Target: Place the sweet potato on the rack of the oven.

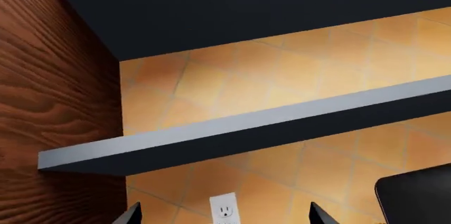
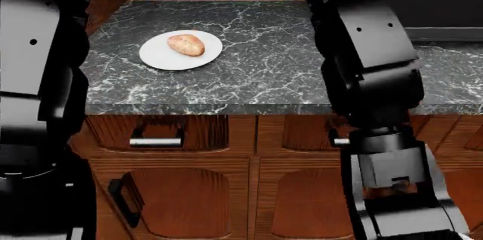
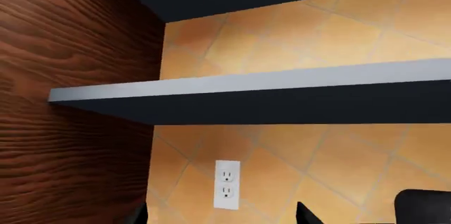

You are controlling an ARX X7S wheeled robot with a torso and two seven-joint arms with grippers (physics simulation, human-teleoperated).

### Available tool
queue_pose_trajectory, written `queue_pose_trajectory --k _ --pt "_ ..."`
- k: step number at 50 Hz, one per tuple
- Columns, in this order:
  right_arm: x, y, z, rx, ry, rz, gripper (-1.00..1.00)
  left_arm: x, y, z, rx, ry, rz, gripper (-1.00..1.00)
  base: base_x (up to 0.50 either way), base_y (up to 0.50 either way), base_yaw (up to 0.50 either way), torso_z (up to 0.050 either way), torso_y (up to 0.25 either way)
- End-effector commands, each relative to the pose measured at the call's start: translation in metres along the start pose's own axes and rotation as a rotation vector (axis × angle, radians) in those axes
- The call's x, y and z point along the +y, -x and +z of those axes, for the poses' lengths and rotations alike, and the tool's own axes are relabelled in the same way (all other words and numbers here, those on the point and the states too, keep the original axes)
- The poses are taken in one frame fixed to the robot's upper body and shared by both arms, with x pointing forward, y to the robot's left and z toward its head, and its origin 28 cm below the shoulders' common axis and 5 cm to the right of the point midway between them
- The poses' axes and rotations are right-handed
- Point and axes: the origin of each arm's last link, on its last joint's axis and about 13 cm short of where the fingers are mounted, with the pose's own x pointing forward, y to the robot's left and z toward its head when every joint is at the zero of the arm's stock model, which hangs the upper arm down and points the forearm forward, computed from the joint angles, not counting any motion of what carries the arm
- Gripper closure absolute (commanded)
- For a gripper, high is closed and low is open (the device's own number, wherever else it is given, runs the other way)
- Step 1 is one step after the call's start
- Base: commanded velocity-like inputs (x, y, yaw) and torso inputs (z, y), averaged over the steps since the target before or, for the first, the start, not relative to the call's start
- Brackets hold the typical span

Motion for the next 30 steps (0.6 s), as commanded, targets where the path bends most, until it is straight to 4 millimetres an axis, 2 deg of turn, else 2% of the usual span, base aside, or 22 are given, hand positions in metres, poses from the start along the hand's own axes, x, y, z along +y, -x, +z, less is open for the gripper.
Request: queue_pose_trajectory --k 1,6,10,22,30 --pt "0.008 -0.057 0.000 0.038 -0.072 0.067 -1.00 0.019 -0.045 0.006 0.004 -0.008 0.084 -1.00 0.00 0.00 0.00 0.000 0.000" --pt "0.019 -0.059 -0.002 0.070 -0.084 0.100 -1.00 0.027 -0.063 0.018 -0.013 -0.025 0.100 -1.00 0.02 0.00 0.00 0.000 0.000" --pt "0.023 -0.059 -0.002 0.076 -0.101 0.110 -1.00 0.028 -0.067 0.023 -0.018 -0.029 0.103 -1.00 0.22 0.00 0.00 0.000 0.000" --pt "0.019 -0.059 -0.001 0.096 -0.144 0.065 -1.00 0.024 -0.064 0.041 -0.051 -0.046 0.090 -1.00 0.43 0.00 0.00 0.000 0.000" --pt "0.021 -0.058 -0.003 0.099 -0.136 0.082 -1.00 0.024 -0.061 0.045 -0.068 -0.050 0.096 -1.00 0.50 0.03 0.00 0.000 0.000"
